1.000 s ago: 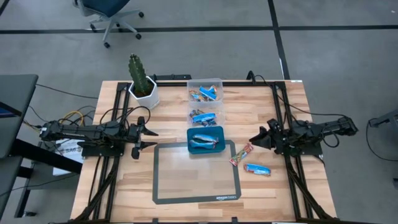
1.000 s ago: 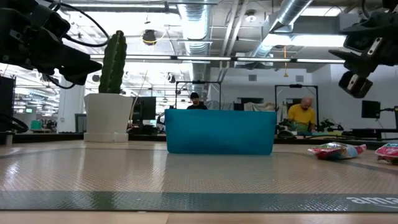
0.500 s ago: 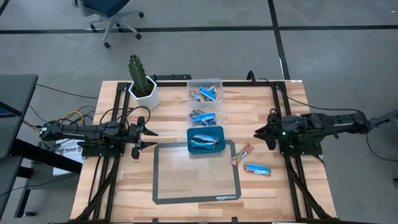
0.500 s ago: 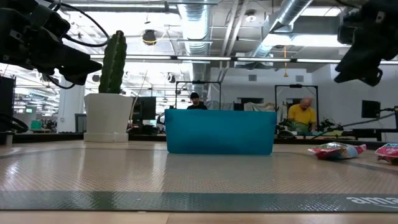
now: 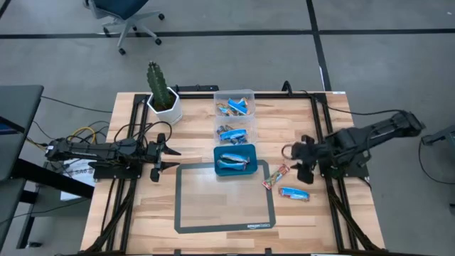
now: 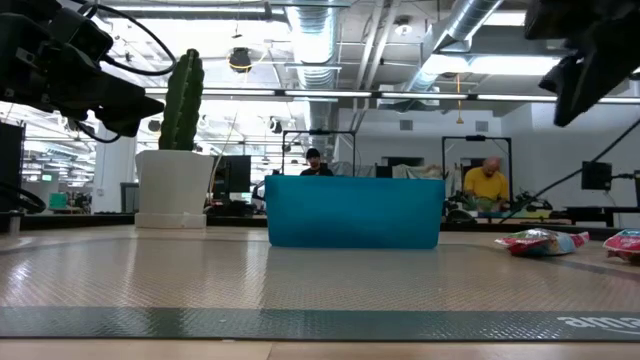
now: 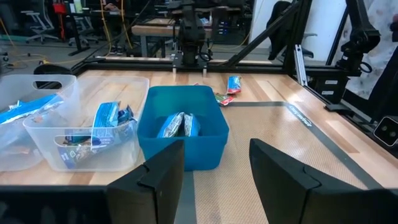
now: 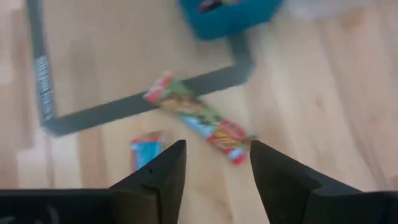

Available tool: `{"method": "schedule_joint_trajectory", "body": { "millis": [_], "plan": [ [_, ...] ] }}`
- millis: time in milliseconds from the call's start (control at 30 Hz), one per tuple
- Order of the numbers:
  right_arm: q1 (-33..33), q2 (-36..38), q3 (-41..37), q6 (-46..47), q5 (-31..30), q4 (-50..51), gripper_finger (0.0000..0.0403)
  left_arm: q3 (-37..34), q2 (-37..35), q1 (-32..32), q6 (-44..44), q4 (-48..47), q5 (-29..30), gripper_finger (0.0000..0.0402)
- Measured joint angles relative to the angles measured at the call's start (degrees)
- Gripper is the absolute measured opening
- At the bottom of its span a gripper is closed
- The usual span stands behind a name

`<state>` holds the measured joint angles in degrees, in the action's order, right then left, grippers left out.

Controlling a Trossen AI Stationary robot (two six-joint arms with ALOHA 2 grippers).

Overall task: Pick and place Granola Bars by type
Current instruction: Put the red granola bar into the blue bin

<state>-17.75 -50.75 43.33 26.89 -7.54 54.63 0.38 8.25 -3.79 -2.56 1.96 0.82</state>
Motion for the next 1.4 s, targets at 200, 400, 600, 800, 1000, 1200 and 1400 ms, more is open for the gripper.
{"method": "schedule_joint_trajectory", "body": {
  "millis": [200,400,600,800,1000,1200,1400],
  "plan": [
    [-10.51,-6.94,1.24,2.67,0.03,0.39,0.0203,0.00,0.00,0.00,0.22,0.00,-0.02,0.0174],
    [-19.51,-11.97,1.29,11.83,0.06,0.64,0.0224,0.00,0.00,0.02,0.23,0.00,0.00,0.0174],
    [-25.17,-17.09,1.29,18.63,0.06,0.96,0.0229,0.00,0.00,0.00,-0.17,0.00,0.00,0.0174],
    [-26.37,-22.65,1.29,21.50,0.03,0.90,0.0229,0.00,0.00,0.01,-0.19,0.00,0.00,0.0174],
    [-25.85,-28.40,1.29,18.05,0.01,-2.60,0.0229,0.00,0.00,0.02,0.10,0.00,0.00,0.0174],
    [-23.94,-33.25,0.93,15.64,-0.08,-7.55,0.0228,-0.01,0.00,0.02,0.19,0.00,0.00,0.0174],
    [-21.76,-36.66,0.04,14.69,-0.05,-9.32,0.0225,-0.01,0.00,0.00,-0.07,0.00,0.00,0.0174]
  ]
}}
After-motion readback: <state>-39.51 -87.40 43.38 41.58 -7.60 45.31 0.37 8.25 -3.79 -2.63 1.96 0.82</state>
